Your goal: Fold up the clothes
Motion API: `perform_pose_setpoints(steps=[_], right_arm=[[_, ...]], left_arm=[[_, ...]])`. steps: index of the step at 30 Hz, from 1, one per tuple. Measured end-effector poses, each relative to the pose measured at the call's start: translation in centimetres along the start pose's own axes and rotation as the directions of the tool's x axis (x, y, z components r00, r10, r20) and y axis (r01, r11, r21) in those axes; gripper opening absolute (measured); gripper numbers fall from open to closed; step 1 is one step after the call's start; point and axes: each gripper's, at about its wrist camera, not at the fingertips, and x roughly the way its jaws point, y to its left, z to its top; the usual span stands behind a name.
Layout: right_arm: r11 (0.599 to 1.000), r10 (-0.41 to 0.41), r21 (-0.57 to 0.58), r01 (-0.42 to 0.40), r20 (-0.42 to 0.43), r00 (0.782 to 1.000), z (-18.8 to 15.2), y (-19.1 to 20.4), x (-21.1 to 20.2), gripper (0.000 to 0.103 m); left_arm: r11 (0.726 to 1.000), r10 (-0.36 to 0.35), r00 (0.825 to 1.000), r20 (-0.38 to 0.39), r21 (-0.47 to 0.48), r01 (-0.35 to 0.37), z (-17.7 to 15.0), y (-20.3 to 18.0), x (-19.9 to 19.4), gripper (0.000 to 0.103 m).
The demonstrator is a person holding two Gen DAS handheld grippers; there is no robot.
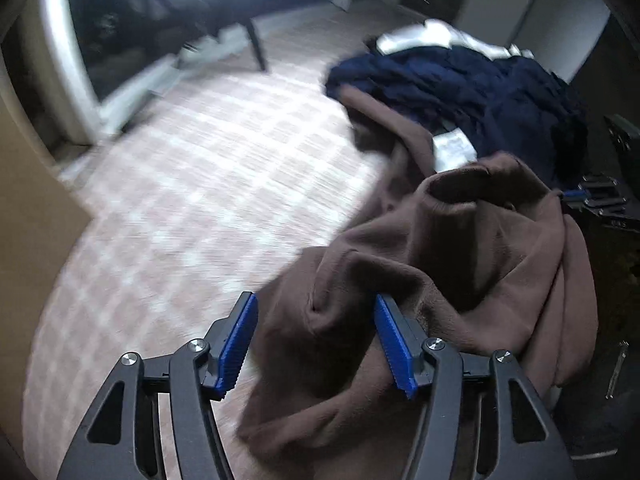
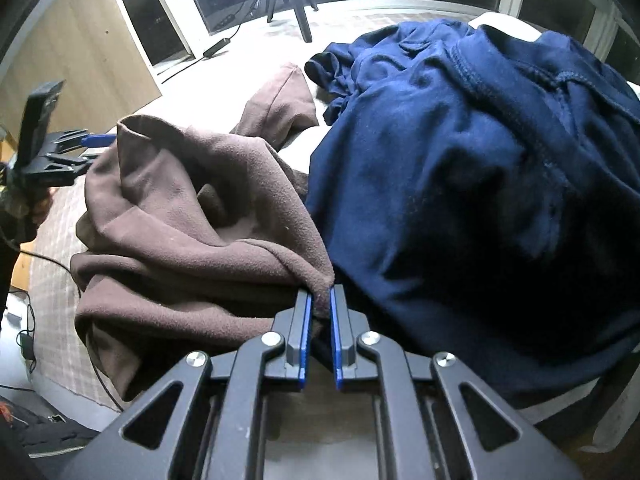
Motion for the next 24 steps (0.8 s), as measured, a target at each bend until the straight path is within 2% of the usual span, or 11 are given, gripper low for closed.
perform_pose_setpoints(steps=[2, 3, 5, 7, 9, 11, 15, 18, 19, 23, 24], right_arm=[[1.000, 0.007, 0.002, -0.007, 0.001, 1.000, 0.0, -0.2, 0.3, 0.009], [1.000, 0.012, 0.003, -0.012, 0.010, 1.000, -0.2, 0.0, 0.4, 0.009], [1.000, 0.029, 0.003, -0.029, 0.039, 0.999, -0.8, 0.7, -0.1, 0.008], [0.998, 0.057, 0.001, -0.057, 0.097, 0.994, -0.3, 1.1, -1.5, 0.008], [0.996, 0.087, 0.000, -0.088, 0.151, 0.985, 0.8, 2.1, -2.8, 0.008], [0.992, 0.123, -0.023, -0.121, 0.215, 0.969, 2.0, 2.6, -5.4, 0.008], [0.982, 0.168, -0.147, -0.121, 0.368, 0.915, 5.3, 5.4, -12.3, 0.007], [0.961, 0.192, -0.269, -0.067, 0.471, 0.861, 7.6, 8.1, -19.0, 0.007], [0.952, 0.197, -0.303, -0.040, 0.509, 0.838, 8.1, 8.9, -21.5, 0.007], [0.925, 0.219, -0.375, 0.065, 0.664, 0.715, 9.0, 11.8, -30.7, 0.007], [0.920, 0.226, -0.382, 0.084, 0.694, 0.684, 9.1, 12.3, -32.7, 0.007]], left_arm=[[1.000, -0.025, 0.999, -0.048, 0.006, 0.025, -0.1, -0.8, 1.8, 0.028], [1.000, -0.028, 0.998, -0.049, -0.004, 0.028, -0.3, -1.1, 2.0, 0.010], [1.000, 0.012, 1.000, 0.025, -0.028, -0.011, -0.9, -1.7, 0.3, 0.007], [0.997, 0.014, 0.992, 0.123, -0.082, -0.003, -1.7, -1.6, -3.2, 0.006], [0.989, 0.059, 0.974, 0.221, -0.146, -0.027, -2.5, -1.2, -7.9, 0.005], [0.977, 0.127, 0.946, 0.297, -0.200, -0.069, -3.3, -1.2, -13.0, 0.005], [0.952, 0.248, 0.867, 0.432, -0.273, -0.136, -4.7, -2.5, -23.4, 0.005], [0.935, 0.343, 0.782, 0.520, -0.273, -0.229, -5.0, -5.7, -31.5, 0.005], [0.927, 0.370, 0.753, 0.544, -0.272, -0.260, -5.3, -7.0, -33.8, 0.005], [0.881, 0.470, 0.625, 0.623, -0.292, -0.372, -6.4, -12.3, -42.5, 0.005], [0.871, 0.488, 0.603, 0.632, -0.304, -0.386, -6.9, -13.3, -43.9, 0.005]])
